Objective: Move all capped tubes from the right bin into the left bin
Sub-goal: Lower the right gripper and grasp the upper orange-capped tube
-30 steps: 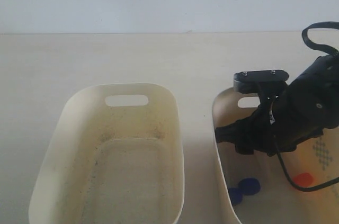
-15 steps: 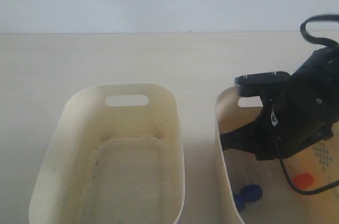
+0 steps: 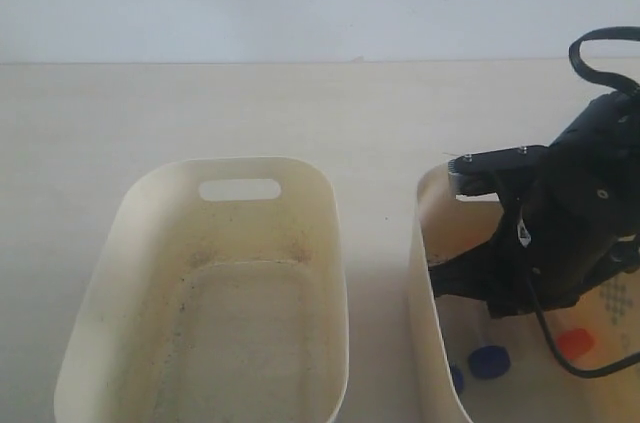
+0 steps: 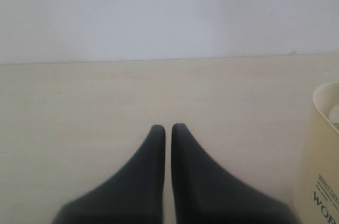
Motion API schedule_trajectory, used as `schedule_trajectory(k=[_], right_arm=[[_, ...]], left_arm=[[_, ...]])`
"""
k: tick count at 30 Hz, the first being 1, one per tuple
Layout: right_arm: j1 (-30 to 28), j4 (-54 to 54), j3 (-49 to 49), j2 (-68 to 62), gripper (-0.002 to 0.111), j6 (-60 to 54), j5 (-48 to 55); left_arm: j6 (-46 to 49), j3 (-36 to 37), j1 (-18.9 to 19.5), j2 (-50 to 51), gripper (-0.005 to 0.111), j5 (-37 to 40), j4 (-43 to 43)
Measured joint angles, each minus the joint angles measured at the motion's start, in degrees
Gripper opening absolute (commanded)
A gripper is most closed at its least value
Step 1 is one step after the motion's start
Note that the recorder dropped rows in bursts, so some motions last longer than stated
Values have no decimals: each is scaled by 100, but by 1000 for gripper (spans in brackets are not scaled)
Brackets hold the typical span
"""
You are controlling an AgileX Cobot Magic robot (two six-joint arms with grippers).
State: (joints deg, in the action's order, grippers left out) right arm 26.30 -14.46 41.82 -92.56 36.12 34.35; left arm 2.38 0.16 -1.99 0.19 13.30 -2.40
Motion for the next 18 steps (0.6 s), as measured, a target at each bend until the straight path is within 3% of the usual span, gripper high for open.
schedule_trajectory(k=[3,6,10,11,13,18], right_arm=[[0,9,-14,-64,49,-11,11],[0,9,-14,-78,30,-11,21],[0,23,-14,-78,26,-11,-92],[0,36,-14,-78,21,-11,-107],[0,53,-14,-78,0,-11,-107],[0,40,-3,-8,0,-11,-183]], left_arm=[[0,0,0,0,4,0,0],[0,0,0,0,4,0,0],[0,0,0,0,4,0,0],[0,0,0,0,4,0,0],[0,0,0,0,4,0,0],[0,0,0,0,4,0,0]])
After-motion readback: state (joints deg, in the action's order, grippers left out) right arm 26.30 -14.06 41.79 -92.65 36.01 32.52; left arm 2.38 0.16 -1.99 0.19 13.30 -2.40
